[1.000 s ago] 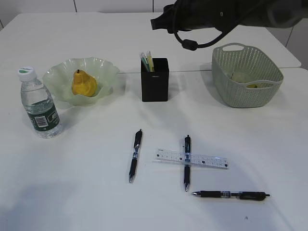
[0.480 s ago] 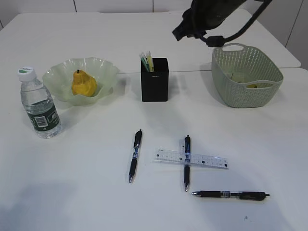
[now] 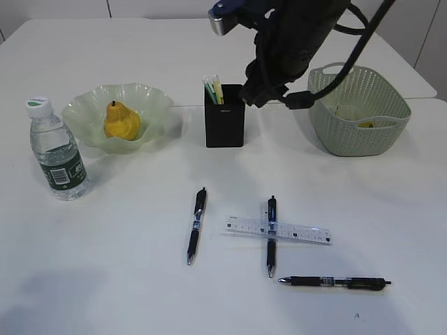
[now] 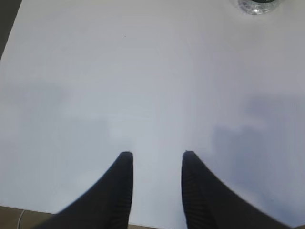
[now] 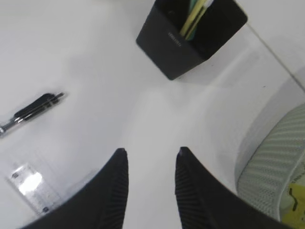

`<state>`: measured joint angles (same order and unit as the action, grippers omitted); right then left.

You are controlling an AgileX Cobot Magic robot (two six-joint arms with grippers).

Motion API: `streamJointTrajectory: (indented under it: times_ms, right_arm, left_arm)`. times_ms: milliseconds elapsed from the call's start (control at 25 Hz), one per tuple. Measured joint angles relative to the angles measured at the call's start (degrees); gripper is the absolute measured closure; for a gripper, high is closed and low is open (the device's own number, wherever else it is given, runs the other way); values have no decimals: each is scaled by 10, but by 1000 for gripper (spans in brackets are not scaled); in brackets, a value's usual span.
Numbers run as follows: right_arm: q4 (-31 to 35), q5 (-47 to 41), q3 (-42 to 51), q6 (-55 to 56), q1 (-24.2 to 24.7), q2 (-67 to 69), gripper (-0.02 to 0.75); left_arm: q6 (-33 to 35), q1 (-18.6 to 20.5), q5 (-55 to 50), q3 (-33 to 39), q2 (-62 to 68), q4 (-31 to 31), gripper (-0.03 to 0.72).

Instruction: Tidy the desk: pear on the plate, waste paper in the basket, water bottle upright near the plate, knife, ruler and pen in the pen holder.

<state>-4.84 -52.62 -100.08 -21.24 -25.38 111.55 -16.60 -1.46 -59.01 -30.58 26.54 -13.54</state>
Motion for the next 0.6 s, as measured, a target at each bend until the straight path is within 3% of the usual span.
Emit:
streamJointTrajectory:
  times_ms: [320, 600]
  right_arm:
    - [71, -25, 63, -132, 0, -1, 456]
    - [77, -40, 95, -151, 0, -1, 456]
  left_arm:
    - [0, 0, -6, 0, 0, -6, 449]
    - [0, 0, -12, 0, 0, -20, 449]
